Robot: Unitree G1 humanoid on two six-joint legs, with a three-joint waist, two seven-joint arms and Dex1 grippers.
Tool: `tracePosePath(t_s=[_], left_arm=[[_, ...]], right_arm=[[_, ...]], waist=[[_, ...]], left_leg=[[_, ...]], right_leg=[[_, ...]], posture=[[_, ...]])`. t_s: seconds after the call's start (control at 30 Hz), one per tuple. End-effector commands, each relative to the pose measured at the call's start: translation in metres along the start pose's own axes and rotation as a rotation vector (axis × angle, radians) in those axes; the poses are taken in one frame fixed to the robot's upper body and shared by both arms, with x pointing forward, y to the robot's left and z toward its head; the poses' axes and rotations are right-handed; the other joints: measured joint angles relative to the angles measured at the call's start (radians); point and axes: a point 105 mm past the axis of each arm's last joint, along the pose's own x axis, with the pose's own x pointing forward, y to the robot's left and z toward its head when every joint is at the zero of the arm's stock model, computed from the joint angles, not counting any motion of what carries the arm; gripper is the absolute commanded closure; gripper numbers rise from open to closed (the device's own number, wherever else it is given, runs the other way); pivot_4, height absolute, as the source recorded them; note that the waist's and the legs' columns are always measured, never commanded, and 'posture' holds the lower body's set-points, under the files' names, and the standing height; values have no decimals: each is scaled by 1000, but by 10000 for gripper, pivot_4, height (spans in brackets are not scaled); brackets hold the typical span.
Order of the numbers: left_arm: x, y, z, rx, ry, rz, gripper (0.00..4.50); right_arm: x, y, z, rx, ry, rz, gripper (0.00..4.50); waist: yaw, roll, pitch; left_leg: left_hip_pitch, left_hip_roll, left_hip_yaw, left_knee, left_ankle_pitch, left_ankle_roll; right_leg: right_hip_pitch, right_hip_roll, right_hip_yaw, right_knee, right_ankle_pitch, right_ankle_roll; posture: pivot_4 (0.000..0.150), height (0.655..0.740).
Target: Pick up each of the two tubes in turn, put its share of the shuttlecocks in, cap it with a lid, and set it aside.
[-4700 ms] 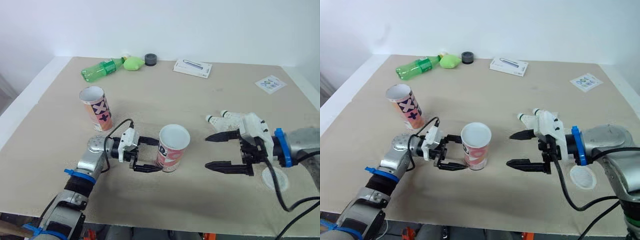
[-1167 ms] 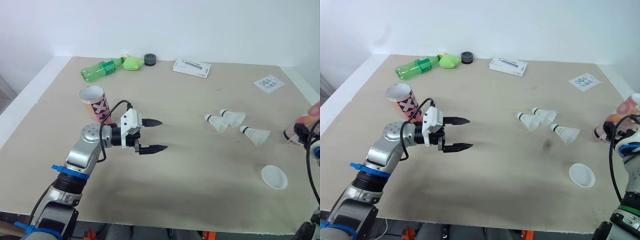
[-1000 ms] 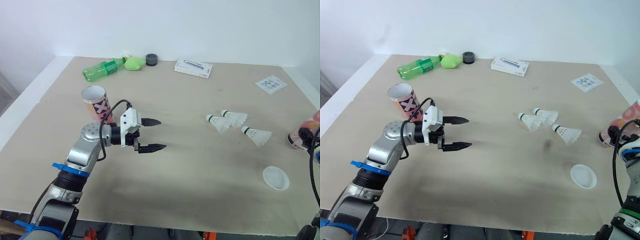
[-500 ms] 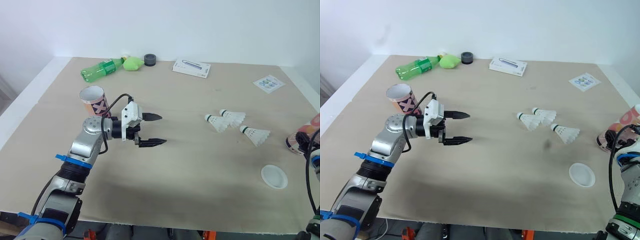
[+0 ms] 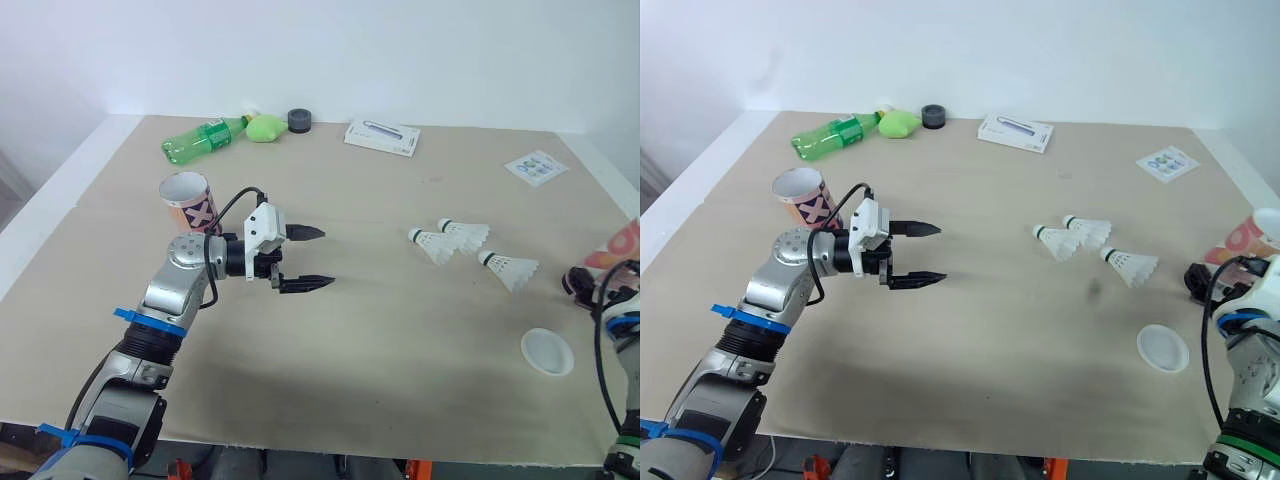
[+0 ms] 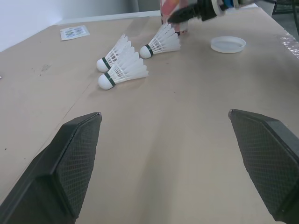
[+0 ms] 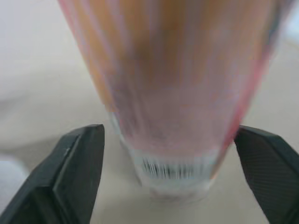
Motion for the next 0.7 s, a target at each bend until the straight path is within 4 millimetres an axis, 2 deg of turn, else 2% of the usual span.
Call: tracePosePath(t_s=[0.03, 0.47, 0.6, 0.7], left_arm=[[0, 0, 14, 44, -37, 0, 0], [2, 1, 15, 35, -45, -12, 0], [0, 3, 16, 38, -41, -13, 0], [-7, 4, 19, 39, -44, -9, 0]], right_arm=[[-5, 6, 20, 0, -56, 60, 618], [-26, -8, 31, -41, -86, 73, 618], [-45, -7, 36, -72, -97, 134, 618], [-66, 3, 37, -130, -83, 226, 618]], waist=[[0, 0, 0], [2, 0, 0], [2, 0, 0], [1, 0, 0]], left_leg=[[0, 0, 0, 0, 0, 0], [0, 0, 0, 0, 0, 0], [0, 0, 0, 0, 0, 0], [-1, 0, 0, 0, 0, 0]], right_leg=[[0, 0, 0, 0, 0, 0], [0, 0, 0, 0, -1, 2], [0, 0, 0, 0, -2, 2], [0, 0, 0, 0, -2, 3]], posture=[[1500, 7294], [1500, 7294], [1500, 7294], [1500, 7294]])
